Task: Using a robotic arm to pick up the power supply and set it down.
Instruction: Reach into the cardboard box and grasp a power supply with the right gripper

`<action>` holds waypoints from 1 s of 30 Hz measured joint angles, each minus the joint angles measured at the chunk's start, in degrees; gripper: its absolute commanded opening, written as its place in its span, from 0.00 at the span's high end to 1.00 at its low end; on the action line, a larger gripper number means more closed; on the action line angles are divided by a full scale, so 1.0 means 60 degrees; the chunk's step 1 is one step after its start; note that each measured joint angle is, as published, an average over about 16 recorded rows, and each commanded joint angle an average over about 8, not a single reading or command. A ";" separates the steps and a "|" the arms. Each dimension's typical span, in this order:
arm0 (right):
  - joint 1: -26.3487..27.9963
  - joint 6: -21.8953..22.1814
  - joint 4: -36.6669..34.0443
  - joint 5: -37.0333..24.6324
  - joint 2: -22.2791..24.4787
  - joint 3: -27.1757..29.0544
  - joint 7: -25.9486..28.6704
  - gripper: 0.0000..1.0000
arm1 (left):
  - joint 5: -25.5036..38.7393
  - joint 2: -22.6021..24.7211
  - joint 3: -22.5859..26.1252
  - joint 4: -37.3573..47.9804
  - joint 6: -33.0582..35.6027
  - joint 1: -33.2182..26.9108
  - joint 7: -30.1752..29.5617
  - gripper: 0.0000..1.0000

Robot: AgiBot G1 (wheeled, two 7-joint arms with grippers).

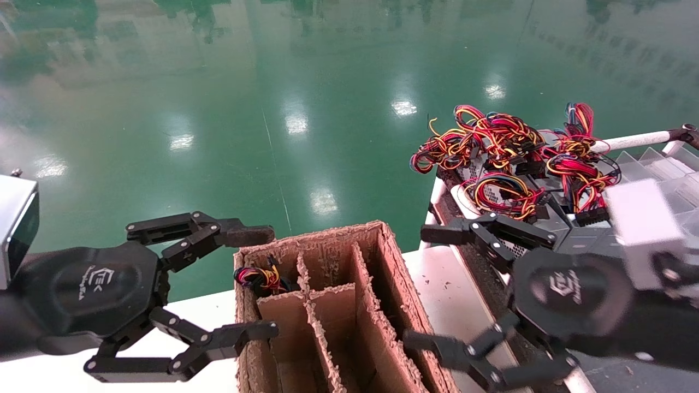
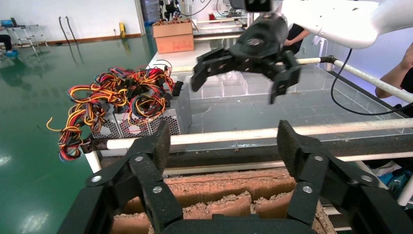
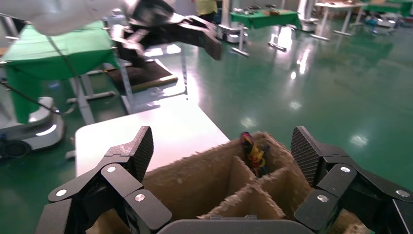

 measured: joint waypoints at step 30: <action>0.1340 0.1378 -0.1041 -0.1637 -0.2068 -0.1412 0.1833 0.00 | -0.0005 -0.0003 0.0000 0.0007 -0.0008 0.0003 0.0002 0.00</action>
